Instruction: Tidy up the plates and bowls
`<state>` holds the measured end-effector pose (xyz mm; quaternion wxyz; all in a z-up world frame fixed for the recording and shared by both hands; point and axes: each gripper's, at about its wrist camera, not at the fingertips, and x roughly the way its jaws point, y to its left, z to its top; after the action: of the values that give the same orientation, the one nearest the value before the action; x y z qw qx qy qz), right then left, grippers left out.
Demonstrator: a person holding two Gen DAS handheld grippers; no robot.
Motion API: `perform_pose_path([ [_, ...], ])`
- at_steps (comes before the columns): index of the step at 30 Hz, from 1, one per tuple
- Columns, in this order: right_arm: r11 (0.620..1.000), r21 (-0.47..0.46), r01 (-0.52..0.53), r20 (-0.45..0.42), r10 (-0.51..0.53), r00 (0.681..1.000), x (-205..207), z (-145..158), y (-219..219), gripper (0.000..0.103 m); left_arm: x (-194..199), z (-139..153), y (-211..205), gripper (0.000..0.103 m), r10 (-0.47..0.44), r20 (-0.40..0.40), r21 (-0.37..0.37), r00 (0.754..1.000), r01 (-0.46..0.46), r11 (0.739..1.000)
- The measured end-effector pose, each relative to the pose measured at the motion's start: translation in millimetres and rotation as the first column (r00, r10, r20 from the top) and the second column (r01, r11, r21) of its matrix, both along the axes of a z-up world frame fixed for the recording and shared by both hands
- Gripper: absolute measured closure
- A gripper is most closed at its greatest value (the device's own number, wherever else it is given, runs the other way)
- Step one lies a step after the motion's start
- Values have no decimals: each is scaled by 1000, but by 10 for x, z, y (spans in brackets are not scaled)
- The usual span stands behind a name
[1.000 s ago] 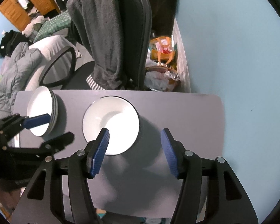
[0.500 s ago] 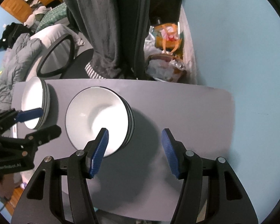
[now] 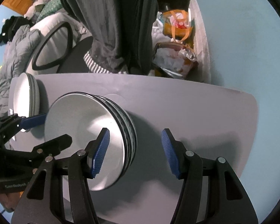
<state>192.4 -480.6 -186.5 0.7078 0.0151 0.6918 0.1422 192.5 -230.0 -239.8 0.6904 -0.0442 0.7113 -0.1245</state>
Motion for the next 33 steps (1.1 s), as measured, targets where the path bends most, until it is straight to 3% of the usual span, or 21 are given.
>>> perform_pose_path([
  [6,1000,7,-30,-32,30,999,13,-137,24,45,13,-98,7,29,21,-30,-16,999,-22,1000],
  [8,999,12,-35,-40,35,999,6,-162,31,53,23,-125,5,29,27,-43,-25,999,-28,999],
  [10,999,30,-32,-45,34,998,4,-164,30,55,33,-157,16,30,39,-64,-30,997,-41,999],
  [18,996,83,-43,-71,49,996,31,-164,53,74,63,-227,23,56,57,-119,-90,991,-68,994],
  [20,996,79,-45,-75,51,996,35,-162,69,75,58,-218,8,59,47,-120,-96,992,-59,994],
  [24,997,63,-47,-79,52,996,42,-158,107,74,25,-196,19,78,57,-134,-137,989,-76,988],
  [33,998,31,-59,-64,61,996,-31,-127,190,76,-118,-74,5,81,3,-74,-52,997,-7,999],
])
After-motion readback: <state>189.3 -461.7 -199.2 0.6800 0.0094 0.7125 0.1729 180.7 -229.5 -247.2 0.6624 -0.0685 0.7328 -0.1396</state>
